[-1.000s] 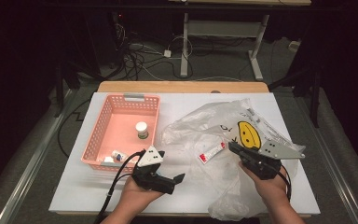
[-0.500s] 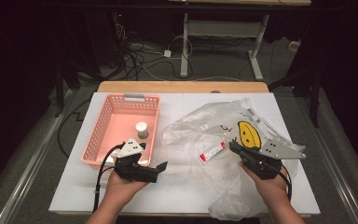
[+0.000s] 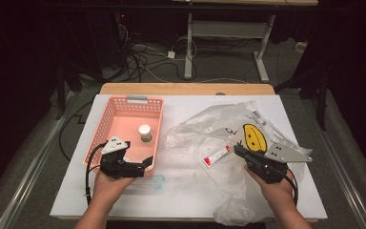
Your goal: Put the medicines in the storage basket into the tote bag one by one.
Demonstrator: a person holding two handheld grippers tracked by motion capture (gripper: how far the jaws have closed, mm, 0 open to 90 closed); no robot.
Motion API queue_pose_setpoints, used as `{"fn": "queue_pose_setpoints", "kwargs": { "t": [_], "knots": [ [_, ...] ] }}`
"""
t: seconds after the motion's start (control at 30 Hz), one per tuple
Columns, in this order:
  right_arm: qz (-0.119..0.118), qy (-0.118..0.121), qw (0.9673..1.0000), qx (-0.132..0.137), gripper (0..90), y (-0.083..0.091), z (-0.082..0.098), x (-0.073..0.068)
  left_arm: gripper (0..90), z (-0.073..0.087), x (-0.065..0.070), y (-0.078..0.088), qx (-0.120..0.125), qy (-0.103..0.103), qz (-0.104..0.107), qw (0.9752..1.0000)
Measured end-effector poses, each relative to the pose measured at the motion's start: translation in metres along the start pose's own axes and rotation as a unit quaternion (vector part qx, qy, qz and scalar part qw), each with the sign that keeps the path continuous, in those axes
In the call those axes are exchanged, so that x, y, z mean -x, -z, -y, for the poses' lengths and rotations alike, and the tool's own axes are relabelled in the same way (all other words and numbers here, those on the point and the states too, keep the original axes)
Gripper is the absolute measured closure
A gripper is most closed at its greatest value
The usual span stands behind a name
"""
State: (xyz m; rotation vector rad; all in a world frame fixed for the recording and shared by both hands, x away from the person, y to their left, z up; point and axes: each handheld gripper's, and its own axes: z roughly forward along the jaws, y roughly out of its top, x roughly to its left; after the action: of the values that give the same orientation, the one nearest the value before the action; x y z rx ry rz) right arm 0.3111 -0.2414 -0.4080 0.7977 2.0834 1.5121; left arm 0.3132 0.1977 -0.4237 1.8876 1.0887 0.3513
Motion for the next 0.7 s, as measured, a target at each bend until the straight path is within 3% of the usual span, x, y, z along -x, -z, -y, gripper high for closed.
{"fn": "queue_pose_setpoints", "kwargs": {
  "t": [0.37,0.47,0.7],
  "knots": [
    [0.000,0.002,1.0000,0.001,90.0,0.001,-0.001,0.000,0.0,0.007,-0.025,0.013,-0.005,0.016,-0.043,0.9989],
    [0.000,0.002,1.0000,0.000,90.0,0.001,-0.001,0.000,0.0,0.009,-0.030,0.014,-0.001,0.028,-0.036,0.9989],
    [-0.001,0.003,1.0000,0.001,90.0,0.001,-0.001,0.000,0.0,0.004,-0.025,0.016,0.016,0.021,-0.034,0.9991]
  ]
}}
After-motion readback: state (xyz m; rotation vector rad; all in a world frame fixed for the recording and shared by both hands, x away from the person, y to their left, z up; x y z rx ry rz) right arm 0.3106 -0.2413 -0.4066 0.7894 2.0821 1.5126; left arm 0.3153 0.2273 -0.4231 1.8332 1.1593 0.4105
